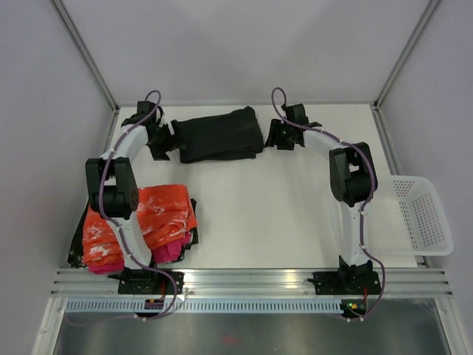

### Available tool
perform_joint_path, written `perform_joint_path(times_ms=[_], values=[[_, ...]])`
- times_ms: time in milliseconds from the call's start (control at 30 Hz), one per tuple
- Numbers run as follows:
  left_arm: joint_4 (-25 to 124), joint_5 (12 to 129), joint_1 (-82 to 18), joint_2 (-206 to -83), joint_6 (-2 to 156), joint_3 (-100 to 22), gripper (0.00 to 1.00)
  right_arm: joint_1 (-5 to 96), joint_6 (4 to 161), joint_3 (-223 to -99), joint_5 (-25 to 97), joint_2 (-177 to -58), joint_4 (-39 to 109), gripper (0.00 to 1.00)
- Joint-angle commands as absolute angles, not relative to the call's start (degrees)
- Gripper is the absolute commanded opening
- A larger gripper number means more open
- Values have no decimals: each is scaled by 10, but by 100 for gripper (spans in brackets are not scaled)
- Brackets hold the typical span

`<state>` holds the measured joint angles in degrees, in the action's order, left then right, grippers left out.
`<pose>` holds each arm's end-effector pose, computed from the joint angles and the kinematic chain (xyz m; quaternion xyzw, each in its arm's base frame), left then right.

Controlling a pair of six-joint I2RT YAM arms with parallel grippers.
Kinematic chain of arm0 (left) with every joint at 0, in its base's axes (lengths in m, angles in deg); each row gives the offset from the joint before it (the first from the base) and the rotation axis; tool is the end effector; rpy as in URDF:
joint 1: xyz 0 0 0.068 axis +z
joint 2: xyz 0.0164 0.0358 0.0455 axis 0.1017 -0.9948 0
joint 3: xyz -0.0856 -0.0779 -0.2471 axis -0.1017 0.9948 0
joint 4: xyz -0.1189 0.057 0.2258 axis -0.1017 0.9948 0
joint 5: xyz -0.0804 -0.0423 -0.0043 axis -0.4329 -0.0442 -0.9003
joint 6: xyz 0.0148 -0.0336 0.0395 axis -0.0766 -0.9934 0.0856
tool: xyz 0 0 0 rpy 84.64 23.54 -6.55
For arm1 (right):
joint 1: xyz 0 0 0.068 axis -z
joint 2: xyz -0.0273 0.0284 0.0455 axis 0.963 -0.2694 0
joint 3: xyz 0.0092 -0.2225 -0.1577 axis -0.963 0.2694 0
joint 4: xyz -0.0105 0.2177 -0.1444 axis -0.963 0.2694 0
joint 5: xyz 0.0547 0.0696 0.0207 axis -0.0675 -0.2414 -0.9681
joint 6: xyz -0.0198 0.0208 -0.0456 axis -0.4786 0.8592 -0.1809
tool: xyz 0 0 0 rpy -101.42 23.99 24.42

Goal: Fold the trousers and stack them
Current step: Fold the trousers

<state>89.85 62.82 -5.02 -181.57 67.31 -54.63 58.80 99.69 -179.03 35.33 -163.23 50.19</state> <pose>0.4179 -0.0037 0.2161 -0.1498 0.9511 -0.1727 0.2076 0.4681 0.1359 0.1607 0.0423 0.9332 0.1835 0.3059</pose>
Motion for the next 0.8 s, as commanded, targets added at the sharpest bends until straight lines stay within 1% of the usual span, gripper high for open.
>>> perform_joint_path(times_ms=[0, 33, 67, 133, 167, 300, 433, 600, 767], values=[[916, 683, -51, -1793, 690, -607, 91, 588, 959, -1845, 261, -1595, 502, 66], [901, 682, -49, -1796, 689, -615, 95, 588, 963, -1855, 253, -1597, 502, 73], [889, 671, -43, -1805, 686, -617, 96, 587, 965, -1879, 235, -1608, 501, 81], [854, 653, -35, -1824, 681, -625, 97, 588, 970, -1902, 228, -1625, 497, 88], [844, 618, -24, -1836, 676, -630, 97, 588, 978, -1925, 225, -1634, 496, 90], [791, 555, -16, -1898, 672, -643, 95, 588, 1001, -1971, 210, -1700, 488, 91], [743, 537, -16, -1925, 664, -630, 95, 587, 1026, -1993, 206, -1745, 474, 91], [639, 558, -15, -1939, 617, -586, 96, 580, 1032, -2020, 218, -1791, 483, 91], [590, 505, -17, -1976, 549, -588, 95, 566, 1049, -2022, 209, -1815, 480, 91]])
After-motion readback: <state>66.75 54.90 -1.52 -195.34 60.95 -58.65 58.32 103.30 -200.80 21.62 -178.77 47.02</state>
